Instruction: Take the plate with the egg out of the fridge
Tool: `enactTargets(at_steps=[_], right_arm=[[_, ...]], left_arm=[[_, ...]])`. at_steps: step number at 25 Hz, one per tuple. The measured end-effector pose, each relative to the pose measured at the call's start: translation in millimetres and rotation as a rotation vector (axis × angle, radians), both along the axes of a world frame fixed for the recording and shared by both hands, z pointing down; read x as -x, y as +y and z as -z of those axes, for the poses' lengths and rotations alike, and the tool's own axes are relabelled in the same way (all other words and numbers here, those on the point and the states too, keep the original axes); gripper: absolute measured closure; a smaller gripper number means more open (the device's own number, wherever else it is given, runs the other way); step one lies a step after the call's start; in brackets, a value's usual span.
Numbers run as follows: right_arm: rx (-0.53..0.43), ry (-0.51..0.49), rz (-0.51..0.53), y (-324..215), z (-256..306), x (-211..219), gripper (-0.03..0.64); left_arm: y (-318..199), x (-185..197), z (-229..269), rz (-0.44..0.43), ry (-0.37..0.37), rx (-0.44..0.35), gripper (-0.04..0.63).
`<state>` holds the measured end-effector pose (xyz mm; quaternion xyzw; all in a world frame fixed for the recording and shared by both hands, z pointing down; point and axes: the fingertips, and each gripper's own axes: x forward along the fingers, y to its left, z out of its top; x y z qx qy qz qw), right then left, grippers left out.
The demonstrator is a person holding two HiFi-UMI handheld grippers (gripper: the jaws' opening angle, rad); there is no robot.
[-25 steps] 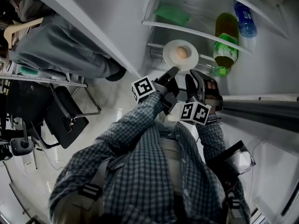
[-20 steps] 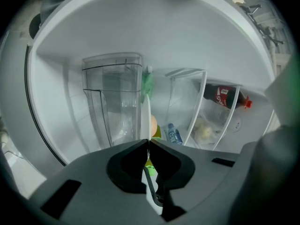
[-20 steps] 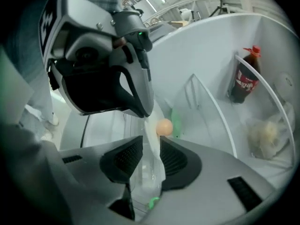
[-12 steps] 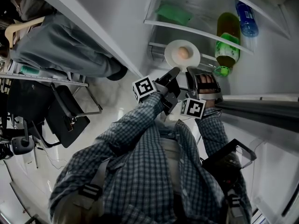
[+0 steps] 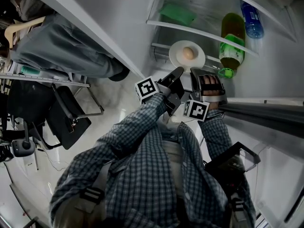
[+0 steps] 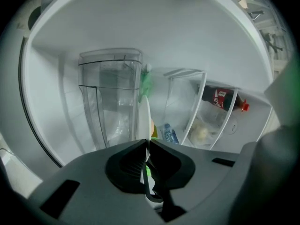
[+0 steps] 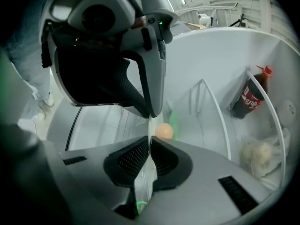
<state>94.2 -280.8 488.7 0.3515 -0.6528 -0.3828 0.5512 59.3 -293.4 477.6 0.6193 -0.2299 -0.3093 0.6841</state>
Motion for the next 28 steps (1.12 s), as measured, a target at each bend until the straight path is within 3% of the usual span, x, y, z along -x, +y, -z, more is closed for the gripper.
enactTargets(at_steps=[4,11,28], right_arm=[[-0.009,0.008,0.005,-1.2,1.1,-2.5,0.595],[0.000,0.018,0.007,3.4,-0.4,-4.0,0.595],[-0.004,-0.006,0.012,9.6,5.5,-4.7,0.598]], left_arm=[[-2.0,-2.2,2.3,0.002,0.036,-0.022,0.572],[-5.5,-1.5,-5.0,-0.014,-0.090,-0.069,0.564],[-12.8,-1.4,-8.4,0.019,-0.076,-0.063,0.483]])
